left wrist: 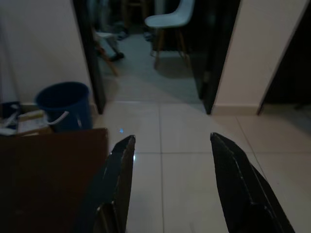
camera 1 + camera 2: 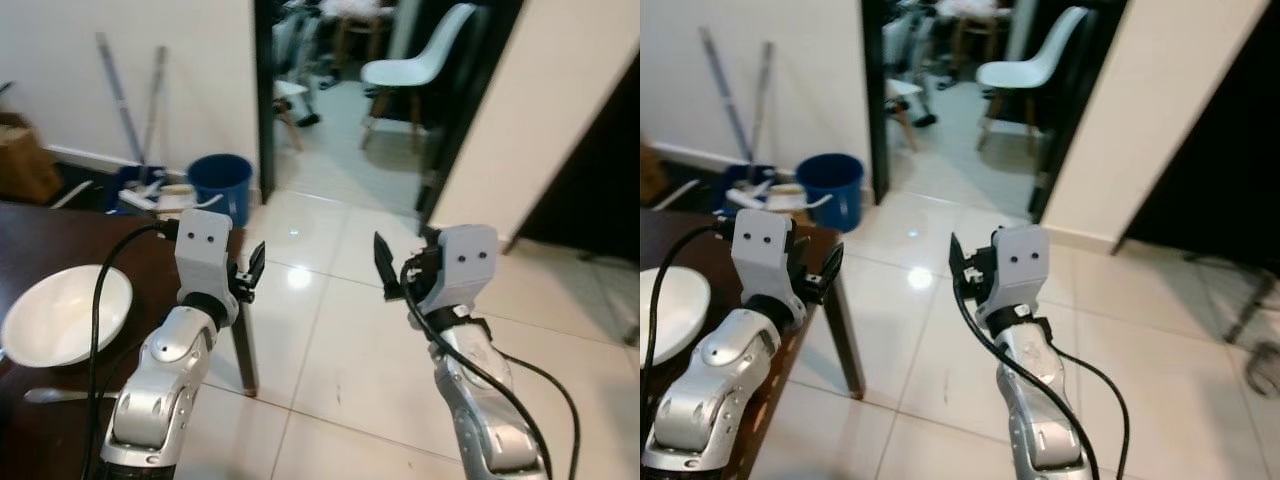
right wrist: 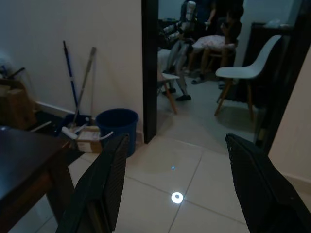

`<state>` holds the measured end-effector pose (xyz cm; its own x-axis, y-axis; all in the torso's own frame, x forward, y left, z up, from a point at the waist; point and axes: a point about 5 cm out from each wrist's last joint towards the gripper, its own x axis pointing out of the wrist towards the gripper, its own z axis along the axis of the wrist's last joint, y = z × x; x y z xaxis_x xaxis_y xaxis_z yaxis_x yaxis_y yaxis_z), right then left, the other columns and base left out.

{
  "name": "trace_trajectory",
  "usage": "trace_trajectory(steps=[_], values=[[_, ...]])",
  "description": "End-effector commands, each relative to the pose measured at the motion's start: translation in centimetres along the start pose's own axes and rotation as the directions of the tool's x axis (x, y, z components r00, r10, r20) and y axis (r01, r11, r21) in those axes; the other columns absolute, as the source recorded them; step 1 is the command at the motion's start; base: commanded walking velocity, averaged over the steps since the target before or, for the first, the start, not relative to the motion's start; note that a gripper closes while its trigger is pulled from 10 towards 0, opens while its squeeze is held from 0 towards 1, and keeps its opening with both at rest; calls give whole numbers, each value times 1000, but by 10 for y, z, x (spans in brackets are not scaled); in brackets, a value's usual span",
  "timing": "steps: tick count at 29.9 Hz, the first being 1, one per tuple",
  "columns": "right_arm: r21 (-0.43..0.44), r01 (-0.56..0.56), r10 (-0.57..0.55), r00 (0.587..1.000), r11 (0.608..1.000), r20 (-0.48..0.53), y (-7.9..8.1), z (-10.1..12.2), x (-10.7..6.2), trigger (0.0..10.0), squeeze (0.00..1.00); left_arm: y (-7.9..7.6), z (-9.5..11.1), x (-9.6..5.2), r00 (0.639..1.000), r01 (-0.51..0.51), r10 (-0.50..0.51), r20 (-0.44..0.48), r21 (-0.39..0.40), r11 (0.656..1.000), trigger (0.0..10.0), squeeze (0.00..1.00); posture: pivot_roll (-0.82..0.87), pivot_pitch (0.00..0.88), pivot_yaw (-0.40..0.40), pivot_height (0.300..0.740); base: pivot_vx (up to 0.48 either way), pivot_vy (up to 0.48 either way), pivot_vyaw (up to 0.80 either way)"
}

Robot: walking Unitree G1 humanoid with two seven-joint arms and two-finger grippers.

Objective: Setting the table

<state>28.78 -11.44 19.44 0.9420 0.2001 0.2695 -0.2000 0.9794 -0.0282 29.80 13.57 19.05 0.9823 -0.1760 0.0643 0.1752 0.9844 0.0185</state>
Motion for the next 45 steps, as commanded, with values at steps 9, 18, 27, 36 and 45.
trace_trajectory(steps=[9, 18, 27, 36, 45], values=[[4, 2, -1, 1000, 1000, -15, -1, -3, -1, 10000, 0, -1, -6, 0, 1000, 2, -2, -23, 3, 1000, 10000, 0, -69, 42, 56, 740, 0, 0, -800], [3, -3, 3, 1000, 1000, -16, -1, -3, 0, 10000, 0, -1, -5, 1, 1000, 5, -5, -20, 2, 1000, 10000, 0, -68, 39, 55, 740, 0, 0, -800], [3, -8, 8, 1000, 1000, -15, 0, -3, 1, 10000, 0, -1, -5, 1, 1000, 6, -6, -17, 3, 1000, 10000, 0, -67, 32, 54, 740, 0, 0, -800], [1, -11, 11, 1000, 1000, -13, 1, -4, 2, 10000, 0, -3, -2, 2, 1000, 19, -19, 2, -16, 1000, 10000, 0, -67, 26, 55, 740, 0, 0, -800], [0, -16, 16, 1000, 1000, -14, 1, -4, 3, 10000, 0, -2, -1, 4, 1000, 11, -11, 4, -21, 1000, 10000, 0, -65, 24, 55, 740, 0, 0, -800]])
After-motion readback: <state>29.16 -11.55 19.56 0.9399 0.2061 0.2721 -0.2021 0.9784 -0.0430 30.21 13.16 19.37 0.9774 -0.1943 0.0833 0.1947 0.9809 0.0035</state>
